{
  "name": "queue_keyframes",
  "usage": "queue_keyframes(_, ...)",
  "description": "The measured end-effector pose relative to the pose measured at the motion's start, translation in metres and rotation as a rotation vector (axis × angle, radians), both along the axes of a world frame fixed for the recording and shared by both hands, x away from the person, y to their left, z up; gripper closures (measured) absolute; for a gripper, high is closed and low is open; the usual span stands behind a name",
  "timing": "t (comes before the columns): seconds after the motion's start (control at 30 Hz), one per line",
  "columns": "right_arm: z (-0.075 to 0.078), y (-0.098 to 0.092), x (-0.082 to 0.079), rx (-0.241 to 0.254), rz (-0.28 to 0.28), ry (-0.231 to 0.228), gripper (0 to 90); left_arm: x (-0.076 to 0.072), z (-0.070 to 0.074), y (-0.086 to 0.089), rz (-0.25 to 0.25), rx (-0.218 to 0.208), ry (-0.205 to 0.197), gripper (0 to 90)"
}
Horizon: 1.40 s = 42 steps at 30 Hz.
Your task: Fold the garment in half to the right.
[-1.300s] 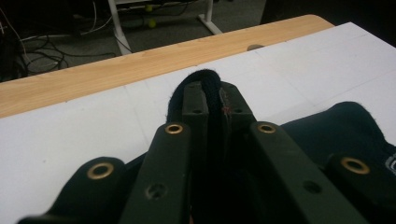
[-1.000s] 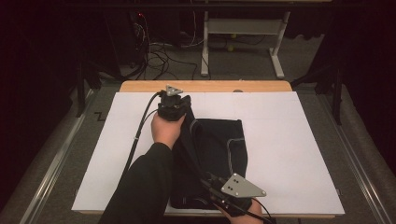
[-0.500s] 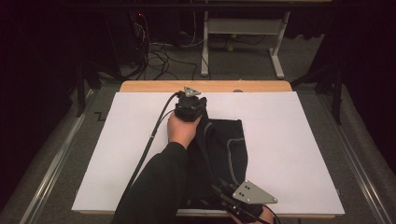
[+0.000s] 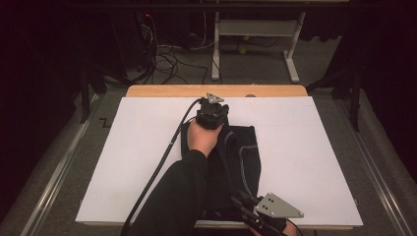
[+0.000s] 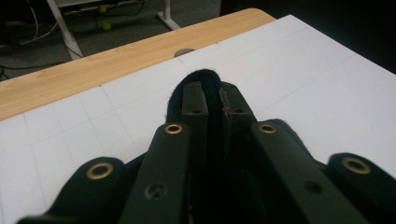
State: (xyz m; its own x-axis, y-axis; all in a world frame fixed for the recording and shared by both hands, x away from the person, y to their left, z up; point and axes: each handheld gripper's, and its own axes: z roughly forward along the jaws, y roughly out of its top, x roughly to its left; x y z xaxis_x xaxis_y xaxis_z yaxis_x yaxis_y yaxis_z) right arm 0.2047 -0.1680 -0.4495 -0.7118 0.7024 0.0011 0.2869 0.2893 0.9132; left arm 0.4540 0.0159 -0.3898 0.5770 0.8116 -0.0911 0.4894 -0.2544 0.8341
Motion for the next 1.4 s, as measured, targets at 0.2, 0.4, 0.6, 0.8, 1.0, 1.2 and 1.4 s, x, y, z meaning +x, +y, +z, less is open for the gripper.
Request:
queue_keyframes(0.2, 0.001, -0.007, -0.002, 0.004, -0.015, 0.002, 73.6, 0.003, 0.0, -0.011, -0.007, 0.018, 0.01, 78.5)
queue_keyframes(0.4, 0.002, -0.018, -0.004, 0.009, -0.032, 0.013, 73.7, 0.004, -0.004, -0.026, -0.033, 0.026, 0.008, 77.6)
queue_keyframes(0.6, -0.001, -0.026, -0.005, 0.001, -0.051, 0.027, 73.7, 0.007, -0.01, -0.038, -0.041, 0.03, 0.015, 77.1)
queue_keyframes(0.8, -0.004, -0.031, -0.004, 0.002, -0.065, 0.045, 73.3, 0.011, -0.018, -0.048, -0.043, 0.028, 0.036, 74.8)
queue_keyframes(1.0, -0.001, -0.036, -0.002, 0.039, -0.085, 0.045, 66.0, 0.011, -0.014, -0.056, -0.06, 0.01, 0.039, 56.3)
queue_keyframes(1.2, 0.0, -0.037, -0.002, 0.05, -0.094, 0.023, 56.5, 0.005, -0.006, -0.055, -0.092, 0.01, 0.008, 45.9)
queue_keyframes(1.4, -0.001, -0.037, 0.0, 0.046, -0.093, 0.015, 51.7, 0.003, -0.003, -0.043, -0.115, 0.005, 0.021, 39.6)
